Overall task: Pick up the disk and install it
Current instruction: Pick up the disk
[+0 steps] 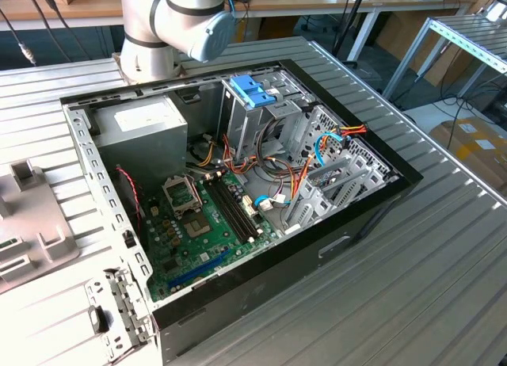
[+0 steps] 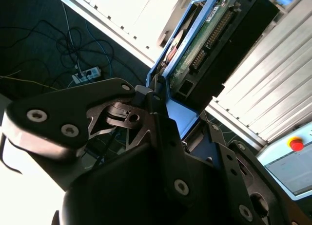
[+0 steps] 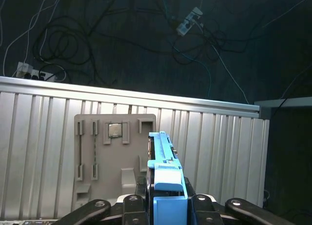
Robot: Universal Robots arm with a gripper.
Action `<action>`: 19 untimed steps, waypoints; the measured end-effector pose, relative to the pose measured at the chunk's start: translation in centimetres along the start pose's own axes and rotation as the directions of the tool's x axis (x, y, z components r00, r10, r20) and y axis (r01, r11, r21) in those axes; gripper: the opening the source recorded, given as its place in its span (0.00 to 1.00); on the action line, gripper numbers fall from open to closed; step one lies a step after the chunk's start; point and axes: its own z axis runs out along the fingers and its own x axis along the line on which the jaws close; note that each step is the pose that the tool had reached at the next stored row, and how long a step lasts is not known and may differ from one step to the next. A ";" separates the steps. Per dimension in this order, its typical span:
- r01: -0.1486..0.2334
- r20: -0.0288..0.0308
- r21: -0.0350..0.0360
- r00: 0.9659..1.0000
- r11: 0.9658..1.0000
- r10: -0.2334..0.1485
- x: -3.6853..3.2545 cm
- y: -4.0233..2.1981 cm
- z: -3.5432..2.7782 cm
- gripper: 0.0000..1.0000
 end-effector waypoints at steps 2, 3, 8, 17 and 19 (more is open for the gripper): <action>0.000 0.000 0.000 1.000 1.000 0.000 0.02 -0.10 0.00 0.37; 0.000 0.000 0.000 1.000 1.000 0.000 0.03 -0.15 0.00 0.37; 0.000 0.000 0.000 1.000 1.000 0.000 0.06 -0.45 -0.02 0.37; 0.000 0.000 0.000 1.000 1.000 0.000 0.11 -0.96 -0.04 0.37; 0.000 0.000 0.000 1.000 1.000 0.000 0.13 -1.10 -0.05 0.37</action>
